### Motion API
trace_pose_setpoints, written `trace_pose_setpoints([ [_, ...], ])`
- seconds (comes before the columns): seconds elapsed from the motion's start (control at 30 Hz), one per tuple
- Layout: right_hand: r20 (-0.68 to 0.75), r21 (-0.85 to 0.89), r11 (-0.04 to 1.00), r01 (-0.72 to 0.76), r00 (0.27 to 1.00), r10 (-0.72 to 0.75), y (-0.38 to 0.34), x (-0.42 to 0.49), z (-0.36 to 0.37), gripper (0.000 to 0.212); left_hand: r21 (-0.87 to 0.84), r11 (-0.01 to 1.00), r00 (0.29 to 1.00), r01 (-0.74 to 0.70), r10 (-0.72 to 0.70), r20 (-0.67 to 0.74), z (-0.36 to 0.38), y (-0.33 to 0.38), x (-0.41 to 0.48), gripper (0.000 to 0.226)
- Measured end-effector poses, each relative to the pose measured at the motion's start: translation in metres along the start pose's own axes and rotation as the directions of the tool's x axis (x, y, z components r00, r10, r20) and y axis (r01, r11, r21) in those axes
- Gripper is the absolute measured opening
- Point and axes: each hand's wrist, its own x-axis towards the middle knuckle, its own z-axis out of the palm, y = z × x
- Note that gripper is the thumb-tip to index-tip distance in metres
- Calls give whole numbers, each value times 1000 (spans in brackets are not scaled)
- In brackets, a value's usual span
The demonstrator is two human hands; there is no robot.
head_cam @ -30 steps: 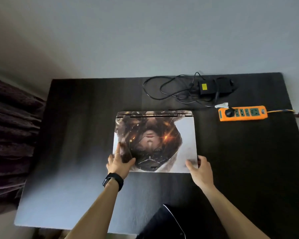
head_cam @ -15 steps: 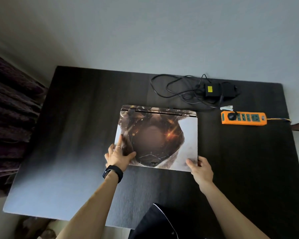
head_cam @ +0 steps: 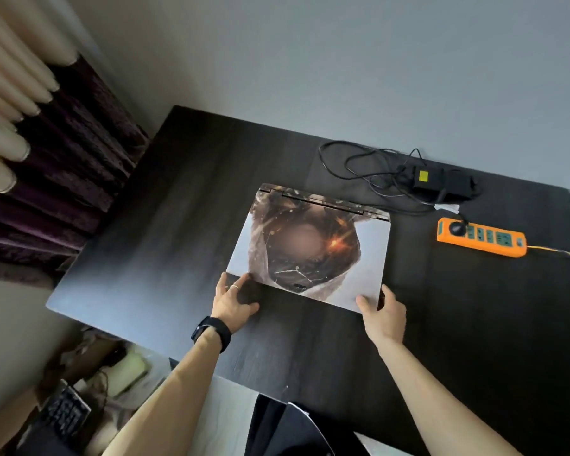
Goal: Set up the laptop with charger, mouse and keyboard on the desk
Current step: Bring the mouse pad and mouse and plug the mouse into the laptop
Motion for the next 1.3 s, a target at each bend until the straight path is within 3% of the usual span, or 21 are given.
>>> trace_pose_setpoints([
  [0.07,-1,-131,987,96,995,-97,-1,-15,-2,58,3,1000,1000,-8,8,-17,17,-9,-30,71],
  [0.13,75,-248,920,303,953,-294,-3,-37,-2,45,-34,999,999,-5,3,-48,29,-20,-65,66],
  [0.2,195,-293,811,506,862,-468,-7,-62,1,36,-74,997,998,0,-5,-65,33,-35,-101,62],
  [0.33,393,-249,618,746,661,-639,-21,-122,10,28,-124,992,979,23,-48,-198,22,-68,-155,58],
  [0.53,585,-72,350,934,324,-744,-42,-233,57,23,-239,965,919,111,-191,-345,0,-150,-241,58],
  [0.7,695,2,208,978,148,-703,-51,-313,120,19,-354,913,881,201,-326,-343,-15,-245,-301,60],
  [1.0,830,50,196,979,69,-553,-35,-457,249,19,-502,801,795,327,-520,-312,-46,-429,-387,54],
  [1.3,923,33,215,976,53,-382,-30,-533,332,25,-600,716,754,357,-600,-268,-72,-510,-399,51],
])
